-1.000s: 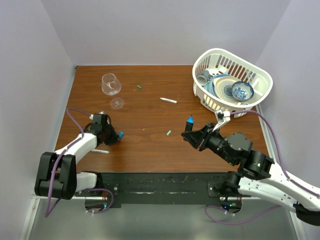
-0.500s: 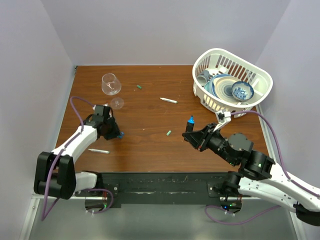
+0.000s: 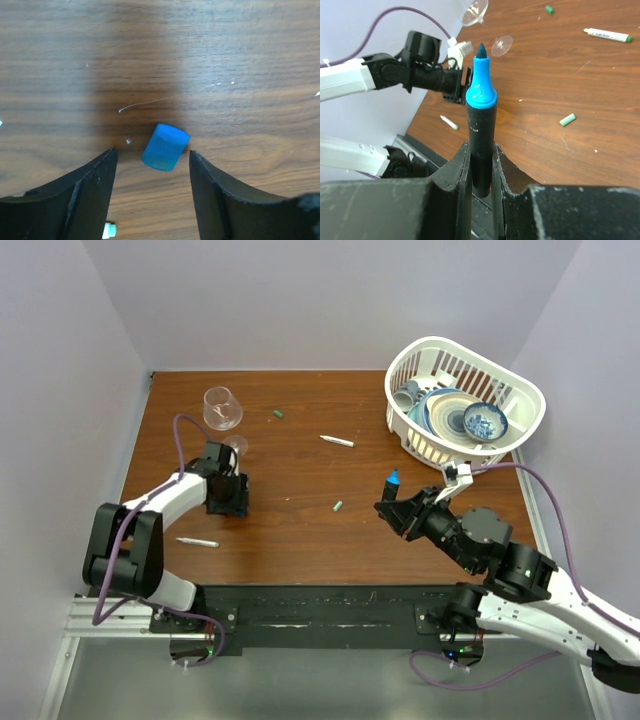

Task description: Insert the pens into the pen caps

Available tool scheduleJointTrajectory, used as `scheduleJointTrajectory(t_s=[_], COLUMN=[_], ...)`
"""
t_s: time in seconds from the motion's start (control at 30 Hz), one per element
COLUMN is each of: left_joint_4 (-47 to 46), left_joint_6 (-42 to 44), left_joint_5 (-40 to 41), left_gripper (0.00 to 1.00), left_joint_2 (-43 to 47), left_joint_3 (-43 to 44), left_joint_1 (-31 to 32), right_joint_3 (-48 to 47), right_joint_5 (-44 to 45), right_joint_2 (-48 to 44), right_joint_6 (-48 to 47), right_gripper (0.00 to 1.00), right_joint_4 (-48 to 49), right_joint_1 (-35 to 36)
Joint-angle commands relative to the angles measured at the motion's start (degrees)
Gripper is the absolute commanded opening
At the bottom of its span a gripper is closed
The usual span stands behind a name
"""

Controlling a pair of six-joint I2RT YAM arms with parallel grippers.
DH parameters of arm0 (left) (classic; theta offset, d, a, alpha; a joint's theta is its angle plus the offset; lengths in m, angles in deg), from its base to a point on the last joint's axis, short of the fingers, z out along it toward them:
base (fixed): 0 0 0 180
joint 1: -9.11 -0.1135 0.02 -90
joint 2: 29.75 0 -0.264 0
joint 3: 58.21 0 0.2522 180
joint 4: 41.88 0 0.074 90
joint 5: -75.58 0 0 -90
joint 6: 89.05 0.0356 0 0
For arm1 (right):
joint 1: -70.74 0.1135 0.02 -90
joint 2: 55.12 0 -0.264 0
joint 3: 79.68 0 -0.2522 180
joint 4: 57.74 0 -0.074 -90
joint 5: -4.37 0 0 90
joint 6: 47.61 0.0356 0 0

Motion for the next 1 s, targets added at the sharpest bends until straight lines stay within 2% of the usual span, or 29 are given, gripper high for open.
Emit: scheduleJointTrajectory(t_s=[0.0, 0.1, 0.33, 0.5, 0.83, 0.97], left_joint_4=[-0.83, -0.74, -0.21, 0.05, 1.28, 1.63], left_joint_6=[4.49, 4.76, 4.49, 4.23, 3.35, 2.82], left_joint_5=[-1.03, -1.29, 0.38, 0.73, 2.75, 2.75], left_gripper=[0.6, 0.56, 0.52, 0.5, 0.44, 0.36], left_joint_2=[-2.28, -4.12, -5.36, -6.24, -8.87, -8.61], left_joint_3=[3.35, 3.96, 4.31, 4.76, 5.37, 5.19], left_joint_1=[0.75, 0.84, 2.07, 2.07, 2.51, 2.59], right_joint_3=[-2.22, -2.13, -1.43, 2.26, 0.95, 1.74], right_joint_5=[2.5, 1.89, 1.62, 1.88, 0.92, 0.48], right_joint_2=[-0.4, -0.05, -0.66, -3.04, -1.55, -0.14], right_joint_6=[-0.68, -0.59, -0.15, 0.2, 0.29, 2.13], right_gripper=[0.0, 0.0, 0.0, 0.0, 0.0, 0.0], right_joint_4=[0.23, 0.58, 0.66, 3.65, 2.43, 2.42], right_joint_1=[-0.02, -0.02, -0.11, -0.11, -0.02, -0.11])
